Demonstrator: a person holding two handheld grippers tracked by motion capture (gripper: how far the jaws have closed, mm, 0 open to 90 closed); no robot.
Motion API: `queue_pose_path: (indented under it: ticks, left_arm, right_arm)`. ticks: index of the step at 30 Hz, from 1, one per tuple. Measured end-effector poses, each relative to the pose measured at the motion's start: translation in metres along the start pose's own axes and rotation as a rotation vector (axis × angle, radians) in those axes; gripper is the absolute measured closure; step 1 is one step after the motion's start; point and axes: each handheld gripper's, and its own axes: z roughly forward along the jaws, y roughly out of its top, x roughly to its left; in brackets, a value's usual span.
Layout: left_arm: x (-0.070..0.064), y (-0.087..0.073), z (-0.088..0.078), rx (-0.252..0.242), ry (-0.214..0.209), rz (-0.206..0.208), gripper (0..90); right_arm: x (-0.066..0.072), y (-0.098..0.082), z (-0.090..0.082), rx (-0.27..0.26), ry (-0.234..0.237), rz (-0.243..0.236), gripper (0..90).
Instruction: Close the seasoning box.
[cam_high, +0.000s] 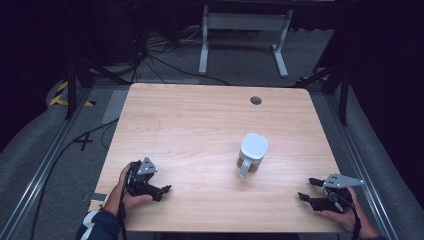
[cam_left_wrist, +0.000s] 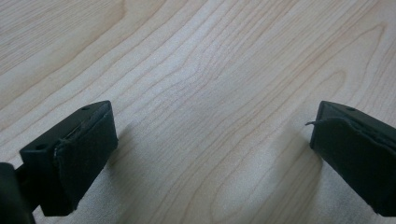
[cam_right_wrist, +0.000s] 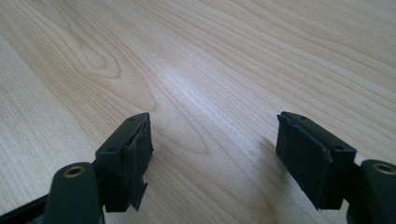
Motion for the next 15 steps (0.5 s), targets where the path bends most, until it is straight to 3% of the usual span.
queue_pose_path:
  ticks: [15]
  left_arm:
    - [0.0003,0.0001,0.0001,0.001,-0.001,0.002,0.8]
  right_arm:
    - [0.0000,0.0001,0.0001,0.001,0.004,0.000,26.2]
